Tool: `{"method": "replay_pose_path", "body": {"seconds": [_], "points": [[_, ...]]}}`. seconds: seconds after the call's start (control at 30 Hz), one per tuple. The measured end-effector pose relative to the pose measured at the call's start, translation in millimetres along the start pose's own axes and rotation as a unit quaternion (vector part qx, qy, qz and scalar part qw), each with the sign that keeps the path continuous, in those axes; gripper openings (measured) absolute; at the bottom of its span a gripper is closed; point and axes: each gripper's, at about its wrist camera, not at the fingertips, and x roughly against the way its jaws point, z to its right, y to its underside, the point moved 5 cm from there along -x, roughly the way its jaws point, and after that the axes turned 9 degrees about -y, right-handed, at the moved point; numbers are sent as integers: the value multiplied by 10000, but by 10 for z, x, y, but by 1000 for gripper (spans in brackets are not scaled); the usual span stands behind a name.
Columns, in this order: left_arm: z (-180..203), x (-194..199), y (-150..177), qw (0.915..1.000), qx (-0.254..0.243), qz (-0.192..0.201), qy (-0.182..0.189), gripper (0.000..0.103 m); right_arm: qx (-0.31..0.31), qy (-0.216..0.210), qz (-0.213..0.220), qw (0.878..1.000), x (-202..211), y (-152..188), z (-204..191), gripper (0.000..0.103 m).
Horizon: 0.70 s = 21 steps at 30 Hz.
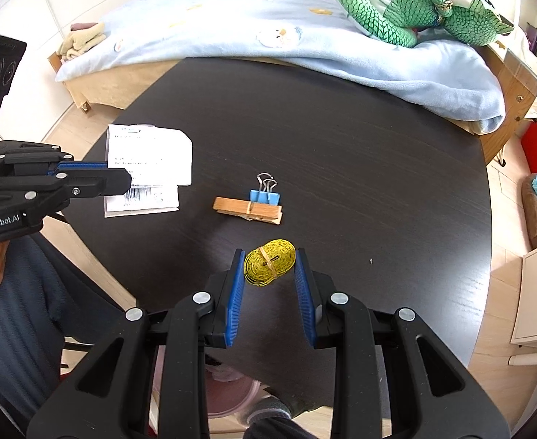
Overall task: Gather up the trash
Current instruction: 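Grasp the white receipt with the left gripper while the right holds the yellow coil, then carry the yellow coil over the bin and open the right gripper while the left holds the receipt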
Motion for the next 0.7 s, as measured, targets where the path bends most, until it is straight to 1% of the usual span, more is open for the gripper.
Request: {"method": "replay_pose_path", "body": {"seconds": [0.2,0.3,0.47,0.7], "points": [[56,246,112,9995,-221,156,-165,5,29,-11,165,9999,198,79,-160,27],[103,416,172,9992,-290,272,-109,5,60,-24,245,9997,318,138,-255,27],[185,606,265,9978,-485,413,-192,5,134,-51,372,9992,512,254,-442,27],[266,828,437,9946,-728,598,-431,5,261,-86,429,9987,698,466,-715,27]]}}
